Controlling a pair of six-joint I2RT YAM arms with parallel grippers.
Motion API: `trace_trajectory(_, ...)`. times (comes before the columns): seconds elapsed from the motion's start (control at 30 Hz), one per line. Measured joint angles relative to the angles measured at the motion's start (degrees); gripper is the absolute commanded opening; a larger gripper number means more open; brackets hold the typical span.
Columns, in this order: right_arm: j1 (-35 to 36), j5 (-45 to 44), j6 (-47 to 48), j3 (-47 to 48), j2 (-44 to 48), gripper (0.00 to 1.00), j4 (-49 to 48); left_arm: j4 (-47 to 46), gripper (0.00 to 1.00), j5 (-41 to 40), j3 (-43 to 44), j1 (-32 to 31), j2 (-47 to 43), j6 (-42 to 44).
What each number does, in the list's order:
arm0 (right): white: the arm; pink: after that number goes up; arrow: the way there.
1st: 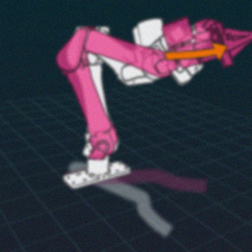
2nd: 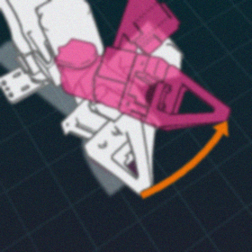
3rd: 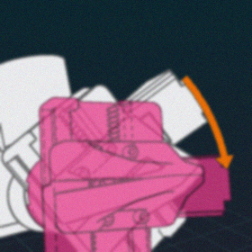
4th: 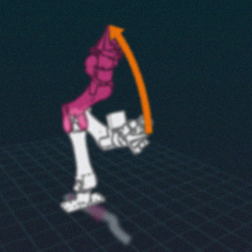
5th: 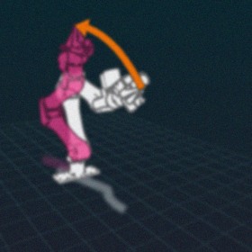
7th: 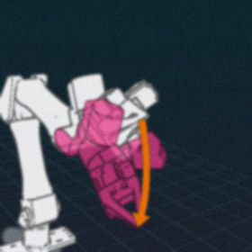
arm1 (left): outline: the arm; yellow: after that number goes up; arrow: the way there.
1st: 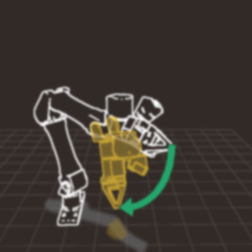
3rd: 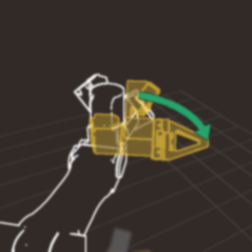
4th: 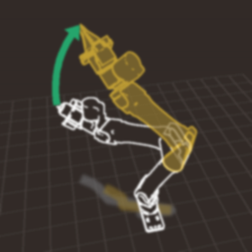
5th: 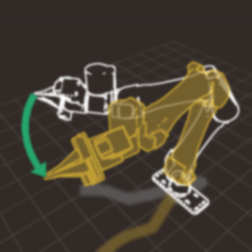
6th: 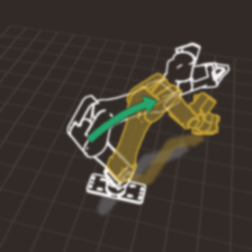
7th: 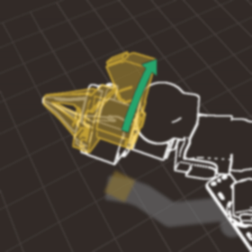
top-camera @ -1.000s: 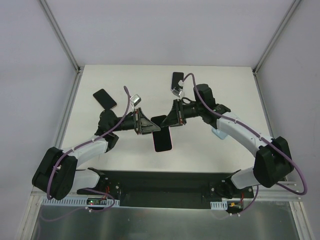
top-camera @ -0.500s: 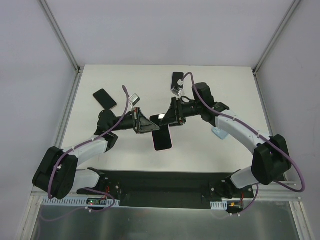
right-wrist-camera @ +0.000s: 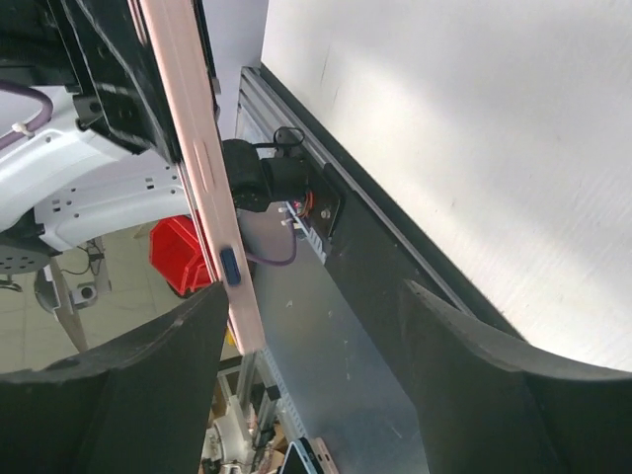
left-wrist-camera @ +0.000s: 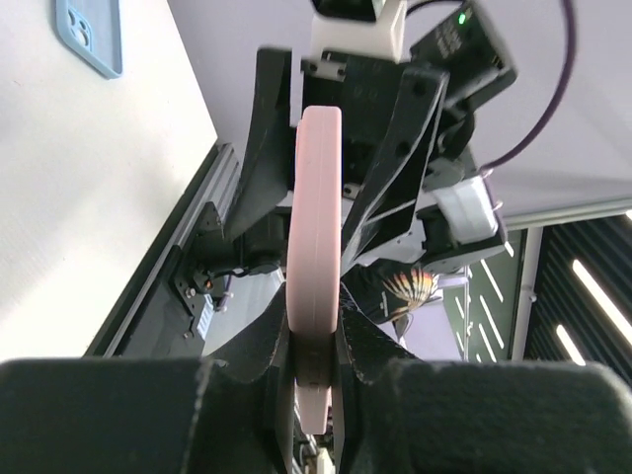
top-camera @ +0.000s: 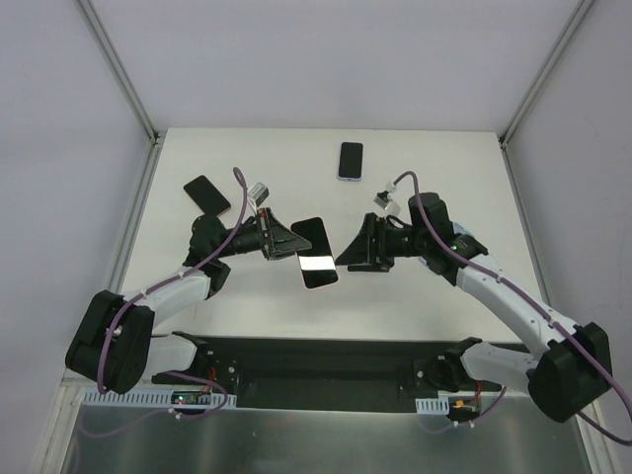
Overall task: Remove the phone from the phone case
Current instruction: Adjust the phone, then remove the phone case from the phone.
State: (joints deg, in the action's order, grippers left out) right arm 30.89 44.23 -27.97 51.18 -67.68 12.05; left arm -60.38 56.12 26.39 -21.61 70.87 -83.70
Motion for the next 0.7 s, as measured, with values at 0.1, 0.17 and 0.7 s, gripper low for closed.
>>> trace_trajectory(0.1,0.2,-0.1,-3.9,-5.6,4.7,0.71,-3.5,-0.9,0.0,-1.0,0.0,0.3,0.6,-1.4)
trace_trajectory(0.17,0.4,-0.1,-5.9,-7.3,6.4,0.69,-5.0,-1.8,0.0,-1.5,0.0,0.3,1.5,-2.6)
trace_trajectory(0.7,4.9,0.0,-13.5,-7.1,4.6,0.3,-16.4,-4.2,0.0,-5.3,0.1,0.8,3.8,-7.4)
